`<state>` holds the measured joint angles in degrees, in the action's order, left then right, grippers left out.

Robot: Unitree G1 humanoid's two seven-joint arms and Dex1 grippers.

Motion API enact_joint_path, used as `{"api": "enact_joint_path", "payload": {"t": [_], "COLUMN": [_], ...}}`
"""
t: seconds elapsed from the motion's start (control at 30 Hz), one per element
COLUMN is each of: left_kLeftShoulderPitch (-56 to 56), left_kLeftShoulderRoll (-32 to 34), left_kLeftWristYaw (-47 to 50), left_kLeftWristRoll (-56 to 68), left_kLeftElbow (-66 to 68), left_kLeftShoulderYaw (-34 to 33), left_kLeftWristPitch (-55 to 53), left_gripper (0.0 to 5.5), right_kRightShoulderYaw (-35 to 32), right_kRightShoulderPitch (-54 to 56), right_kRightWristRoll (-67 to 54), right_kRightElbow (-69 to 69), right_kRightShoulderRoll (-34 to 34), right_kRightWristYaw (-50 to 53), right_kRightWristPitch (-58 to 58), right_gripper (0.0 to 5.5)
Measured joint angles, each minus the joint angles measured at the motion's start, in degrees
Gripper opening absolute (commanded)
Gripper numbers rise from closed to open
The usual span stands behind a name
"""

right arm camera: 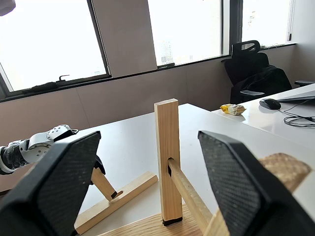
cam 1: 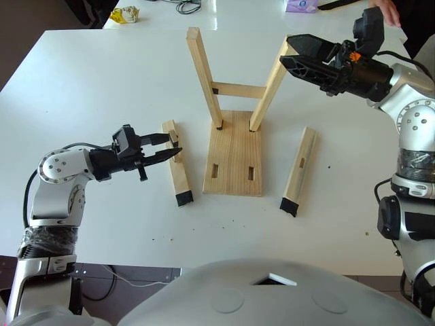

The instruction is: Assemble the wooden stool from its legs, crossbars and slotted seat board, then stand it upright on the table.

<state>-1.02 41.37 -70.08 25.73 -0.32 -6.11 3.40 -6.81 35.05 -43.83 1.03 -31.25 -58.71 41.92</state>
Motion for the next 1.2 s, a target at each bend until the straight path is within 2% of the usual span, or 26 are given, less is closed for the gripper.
{"api": "enact_joint_path", "payload": {"t": [0.63,1.0,1.2], "left_kLeftShoulderPitch": [-1.71,2.09,2.70], "left_kLeftShoulderRoll": [-0.17,-2.11,-2.43], "left_kLeftWristYaw": [-1.19,1.78,2.87], "left_kLeftWristRoll": [-1.80,2.71,2.80], "left_kLeftElbow": [5.00,-4.16,-4.87], "left_kLeftShoulderYaw": [-0.23,-0.42,-1.24], "left_kLeftWristPitch": [3.85,-1.31,-2.27], "left_gripper": [1.31,1.31,1.31], "right_kRightShoulderYaw": [0.16,-0.09,-0.16], "right_kRightShoulderPitch": [-0.01,-1.08,-2.39], "right_kRightWristRoll": [-0.09,-0.82,-1.12], "right_kRightElbow": [0.03,-1.62,-2.44], "right_kRightShoulderRoll": [-0.62,-0.43,-0.29], "right_kRightWristYaw": [-0.62,0.50,1.17], "right_kRightWristPitch": [1.82,3.23,3.66], "right_gripper": [3.65,3.65,3.65]}}
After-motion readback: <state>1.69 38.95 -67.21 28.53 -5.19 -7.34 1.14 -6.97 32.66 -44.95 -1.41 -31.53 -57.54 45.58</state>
